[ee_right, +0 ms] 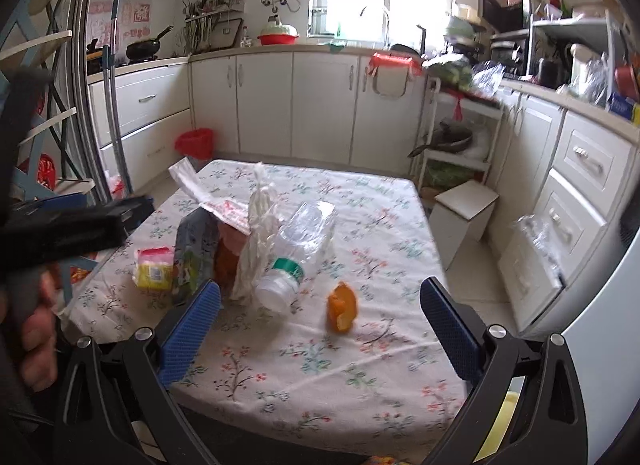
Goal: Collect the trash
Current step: 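Reach the left gripper to the clear plastic bag and grasp it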
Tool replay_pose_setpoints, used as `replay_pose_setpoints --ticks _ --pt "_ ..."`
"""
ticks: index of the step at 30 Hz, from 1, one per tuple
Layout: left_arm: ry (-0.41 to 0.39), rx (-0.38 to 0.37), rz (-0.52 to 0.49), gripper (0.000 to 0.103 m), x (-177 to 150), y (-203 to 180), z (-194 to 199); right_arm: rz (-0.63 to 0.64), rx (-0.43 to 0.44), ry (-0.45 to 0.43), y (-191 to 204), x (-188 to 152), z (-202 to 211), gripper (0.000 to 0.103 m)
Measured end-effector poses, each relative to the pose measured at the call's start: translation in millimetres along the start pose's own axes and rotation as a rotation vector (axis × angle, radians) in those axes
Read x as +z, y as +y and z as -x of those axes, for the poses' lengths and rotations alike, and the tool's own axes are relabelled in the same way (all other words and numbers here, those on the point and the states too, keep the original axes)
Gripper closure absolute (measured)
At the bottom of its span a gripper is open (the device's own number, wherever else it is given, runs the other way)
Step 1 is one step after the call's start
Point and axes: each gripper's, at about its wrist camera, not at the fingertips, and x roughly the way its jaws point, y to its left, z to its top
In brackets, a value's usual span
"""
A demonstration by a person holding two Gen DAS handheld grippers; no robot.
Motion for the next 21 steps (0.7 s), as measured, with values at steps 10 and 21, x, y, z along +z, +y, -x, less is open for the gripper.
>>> replay_pose_setpoints --ticks 10,21 --pt "0.095 -0.022 0.14 0.008 42 9 -76 0.011 0.031 0.056 9 -5 -19 0.007" --pt "0.204 -0.192 0.232 0.102 52 30 -119 -0.013 0.102 0.089 20 9 -48 0.007"
